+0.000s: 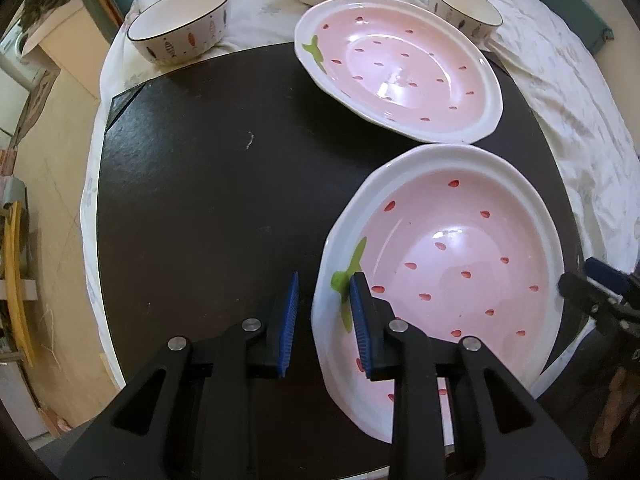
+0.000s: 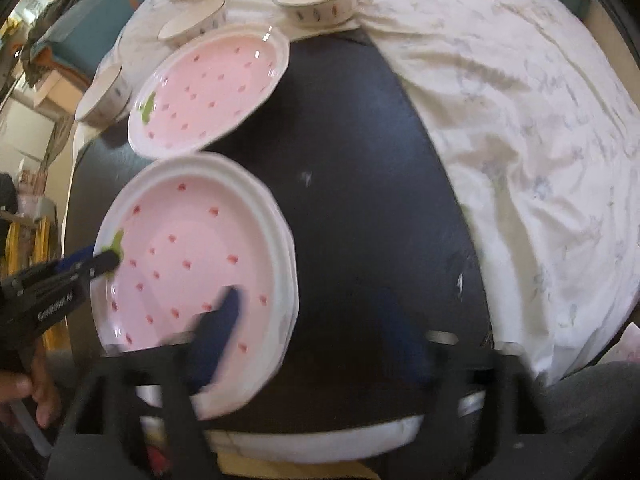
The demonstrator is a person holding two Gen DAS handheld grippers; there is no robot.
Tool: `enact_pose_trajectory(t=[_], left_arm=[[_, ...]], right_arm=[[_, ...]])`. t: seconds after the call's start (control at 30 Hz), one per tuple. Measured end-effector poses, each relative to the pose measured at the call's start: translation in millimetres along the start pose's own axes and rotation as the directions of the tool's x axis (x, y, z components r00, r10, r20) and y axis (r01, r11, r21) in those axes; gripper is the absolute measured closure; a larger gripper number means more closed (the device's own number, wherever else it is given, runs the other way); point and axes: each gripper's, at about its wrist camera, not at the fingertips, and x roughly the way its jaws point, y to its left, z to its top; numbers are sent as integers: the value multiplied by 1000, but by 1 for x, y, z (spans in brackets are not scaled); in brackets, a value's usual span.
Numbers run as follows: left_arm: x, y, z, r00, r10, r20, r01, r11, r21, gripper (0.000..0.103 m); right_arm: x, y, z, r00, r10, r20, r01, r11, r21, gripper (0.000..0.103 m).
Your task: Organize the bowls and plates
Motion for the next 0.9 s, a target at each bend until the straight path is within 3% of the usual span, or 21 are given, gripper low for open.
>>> enact_pose_trajectory(t=[0.2, 0.27, 0.33, 0.53, 0.9], left_arm=[[-20, 7, 1, 997, -2, 77, 4, 1000, -17, 76], [-32, 9, 4, 991, 11, 130, -7, 1000, -30, 68], [-40, 11, 7, 985, 25, 170, -16, 998, -53, 51], [-54, 19, 24, 969, 57, 241, -25, 991, -134, 27], [-60, 19, 49, 952, 85, 295, -36, 985, -167, 27]], right_arm=[[16, 7, -1, 999, 36, -32, -36, 999, -6, 23], [14, 8, 1, 998, 59, -16, -59, 998, 5, 23], [10, 9, 4, 997, 77, 13, -77, 997, 6, 23], [-14, 7, 23, 980, 142, 141, -145, 989, 14, 23], [-34, -4, 78, 962, 132, 241, -129, 991, -31, 23]])
